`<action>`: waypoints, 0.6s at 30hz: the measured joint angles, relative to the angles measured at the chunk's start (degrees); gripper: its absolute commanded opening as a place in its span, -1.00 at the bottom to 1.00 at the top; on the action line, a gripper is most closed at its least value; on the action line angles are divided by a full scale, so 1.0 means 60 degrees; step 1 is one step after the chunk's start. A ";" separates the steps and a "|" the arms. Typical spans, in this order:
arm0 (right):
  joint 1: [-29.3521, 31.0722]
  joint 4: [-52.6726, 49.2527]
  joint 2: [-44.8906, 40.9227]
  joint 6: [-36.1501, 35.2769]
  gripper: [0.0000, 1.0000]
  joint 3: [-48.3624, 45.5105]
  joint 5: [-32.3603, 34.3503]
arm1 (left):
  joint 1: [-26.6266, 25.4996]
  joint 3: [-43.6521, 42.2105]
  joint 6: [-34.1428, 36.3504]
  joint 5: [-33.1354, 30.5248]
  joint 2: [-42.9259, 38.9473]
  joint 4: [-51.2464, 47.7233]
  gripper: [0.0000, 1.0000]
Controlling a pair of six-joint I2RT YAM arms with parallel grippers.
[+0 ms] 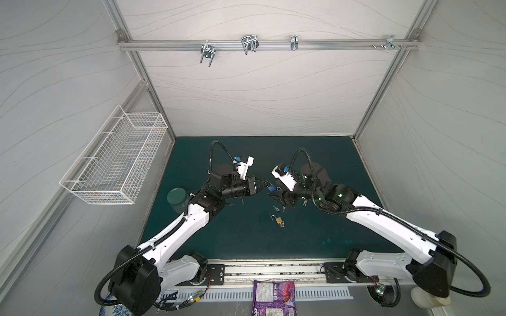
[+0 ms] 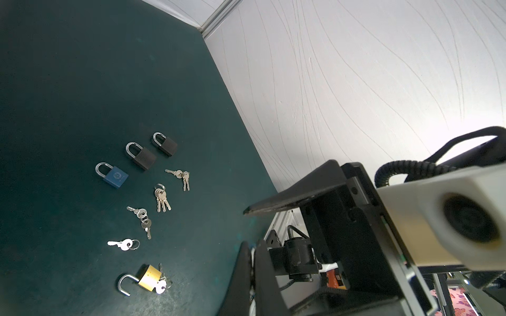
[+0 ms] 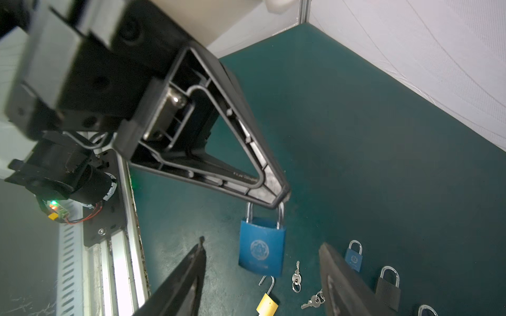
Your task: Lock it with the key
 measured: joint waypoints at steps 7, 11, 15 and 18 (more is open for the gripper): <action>0.0117 -0.0004 0.0149 -0.0018 0.14 0.0135 0.0561 | -0.0087 0.0004 -0.0004 -0.0007 0.0113 0.0073 -1.00; 0.0124 -0.0007 0.0153 0.0007 0.05 0.0135 0.0699 | -0.0135 0.0007 -0.0007 -0.0011 0.0168 0.0095 -1.00; 0.0127 -0.0011 0.0189 0.0022 -0.06 0.0135 0.0747 | -0.0142 0.0058 -0.0022 -0.0007 0.0219 0.0106 -1.00; 0.0127 -0.0011 0.0204 0.0044 -0.17 0.0135 0.0747 | -0.0142 0.0109 -0.0033 -0.0011 0.0219 0.0153 -1.00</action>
